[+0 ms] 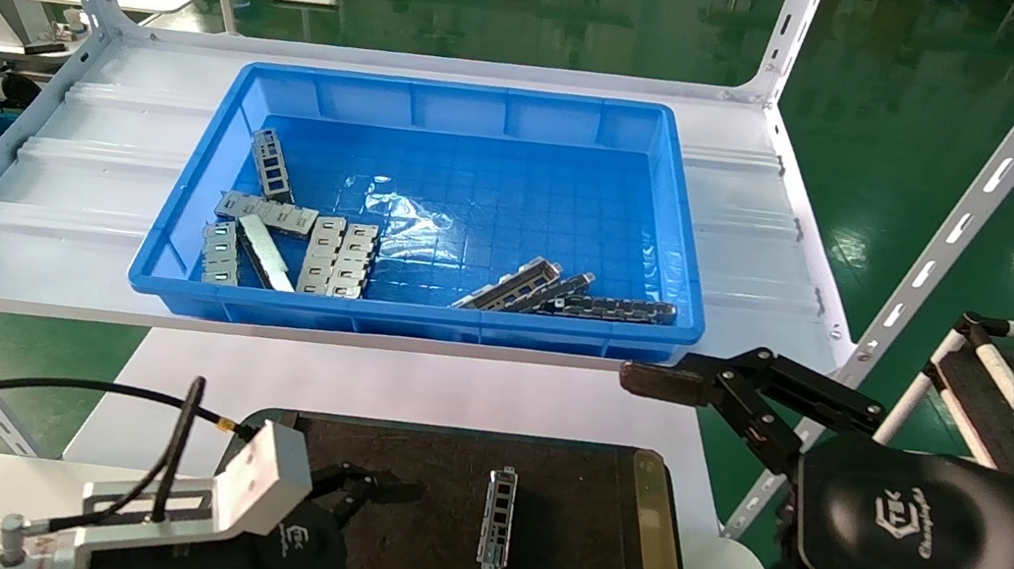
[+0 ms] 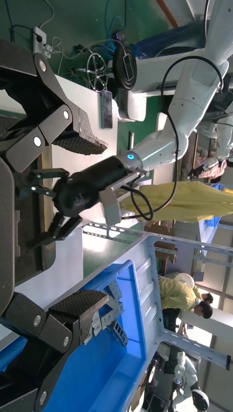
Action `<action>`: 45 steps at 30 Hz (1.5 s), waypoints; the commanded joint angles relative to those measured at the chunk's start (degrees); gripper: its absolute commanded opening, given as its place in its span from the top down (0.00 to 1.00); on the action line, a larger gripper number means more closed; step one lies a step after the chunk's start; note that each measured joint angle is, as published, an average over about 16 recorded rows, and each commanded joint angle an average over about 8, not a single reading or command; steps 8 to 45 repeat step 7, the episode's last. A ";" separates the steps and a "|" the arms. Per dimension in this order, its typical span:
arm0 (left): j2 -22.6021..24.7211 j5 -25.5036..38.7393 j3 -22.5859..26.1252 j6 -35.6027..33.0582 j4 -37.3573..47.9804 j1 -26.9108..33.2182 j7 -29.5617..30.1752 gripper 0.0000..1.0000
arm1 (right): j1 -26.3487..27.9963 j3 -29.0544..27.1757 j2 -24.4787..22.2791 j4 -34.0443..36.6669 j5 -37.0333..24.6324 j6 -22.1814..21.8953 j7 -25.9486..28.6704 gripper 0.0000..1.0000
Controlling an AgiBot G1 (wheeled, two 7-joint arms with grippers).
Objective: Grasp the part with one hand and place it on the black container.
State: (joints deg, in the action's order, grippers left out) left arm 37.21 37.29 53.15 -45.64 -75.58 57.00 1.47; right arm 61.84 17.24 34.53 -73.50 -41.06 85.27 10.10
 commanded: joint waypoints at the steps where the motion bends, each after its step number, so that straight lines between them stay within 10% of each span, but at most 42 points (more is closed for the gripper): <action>1: -1.02 -0.46 -0.53 -0.63 -0.32 -0.04 -0.44 0.00 | 0.00 0.01 0.00 0.00 0.00 0.00 0.00 0.00; 45: -3.05 -1.84 -1.47 -1.67 -0.61 -0.71 -0.97 0.00 | 0.00 0.02 -0.01 0.00 0.01 -0.01 -0.01 0.00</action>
